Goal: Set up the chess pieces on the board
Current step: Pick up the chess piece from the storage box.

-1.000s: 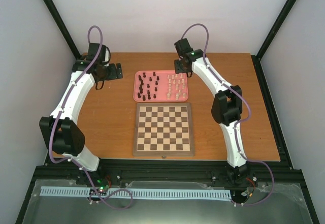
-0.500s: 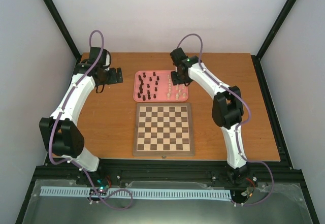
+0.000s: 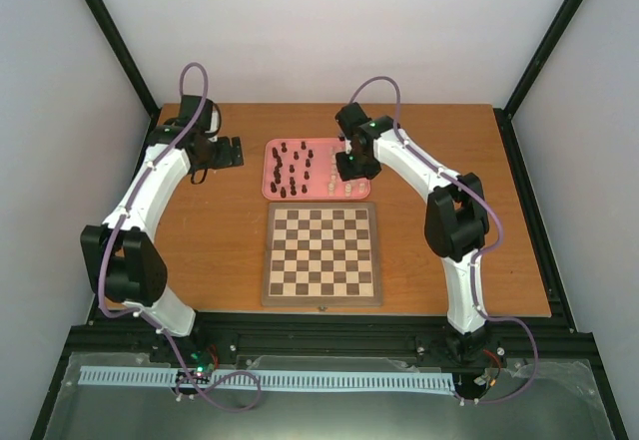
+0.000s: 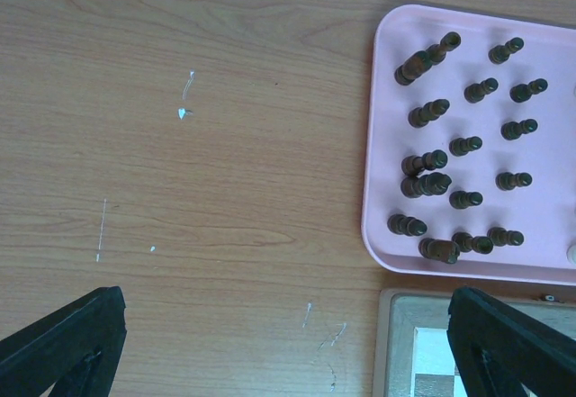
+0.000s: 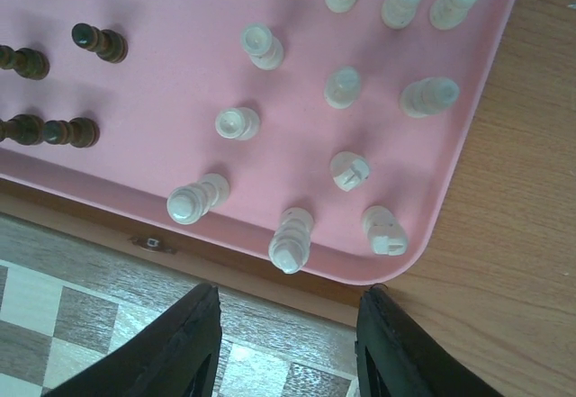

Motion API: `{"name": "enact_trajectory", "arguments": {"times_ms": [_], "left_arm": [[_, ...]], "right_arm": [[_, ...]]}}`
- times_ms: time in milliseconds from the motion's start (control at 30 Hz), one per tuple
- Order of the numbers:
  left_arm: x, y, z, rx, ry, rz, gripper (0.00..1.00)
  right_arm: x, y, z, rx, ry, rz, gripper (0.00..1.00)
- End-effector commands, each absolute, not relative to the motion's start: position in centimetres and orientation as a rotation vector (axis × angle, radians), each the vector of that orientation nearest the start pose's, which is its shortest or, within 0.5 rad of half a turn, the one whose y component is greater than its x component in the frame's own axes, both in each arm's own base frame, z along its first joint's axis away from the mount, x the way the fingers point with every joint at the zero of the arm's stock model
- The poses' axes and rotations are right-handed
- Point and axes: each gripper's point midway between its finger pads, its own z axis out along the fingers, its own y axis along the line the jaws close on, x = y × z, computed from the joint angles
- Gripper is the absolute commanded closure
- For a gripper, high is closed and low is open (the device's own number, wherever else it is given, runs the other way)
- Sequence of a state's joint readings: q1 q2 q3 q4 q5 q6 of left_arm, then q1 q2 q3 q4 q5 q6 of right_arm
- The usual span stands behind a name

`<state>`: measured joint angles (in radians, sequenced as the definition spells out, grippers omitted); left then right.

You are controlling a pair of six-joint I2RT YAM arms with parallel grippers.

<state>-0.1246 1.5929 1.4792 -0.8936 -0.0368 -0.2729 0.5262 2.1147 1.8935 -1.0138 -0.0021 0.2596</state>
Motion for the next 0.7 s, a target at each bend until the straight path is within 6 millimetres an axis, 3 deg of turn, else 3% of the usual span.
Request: {"name": "enact_trajectory", "arguments": {"times_ms": [0, 200, 667], "left_arm": [[40.9, -4.6, 20.0, -0.188, 2.577, -0.099, 0.00], [41.1, -4.6, 19.6, -0.189, 2.586, -0.090, 0.00], [41.4, -4.9, 18.9, -0.185, 2.610, -0.101, 0.00]], "right_arm": [[42.3, 25.3, 10.3, -0.393, 2.826, 0.213, 0.58], [42.3, 25.4, 8.8, -0.374, 2.861, 0.205, 0.58], [43.0, 25.4, 7.8, -0.346, 2.850, 0.184, 0.63]]}}
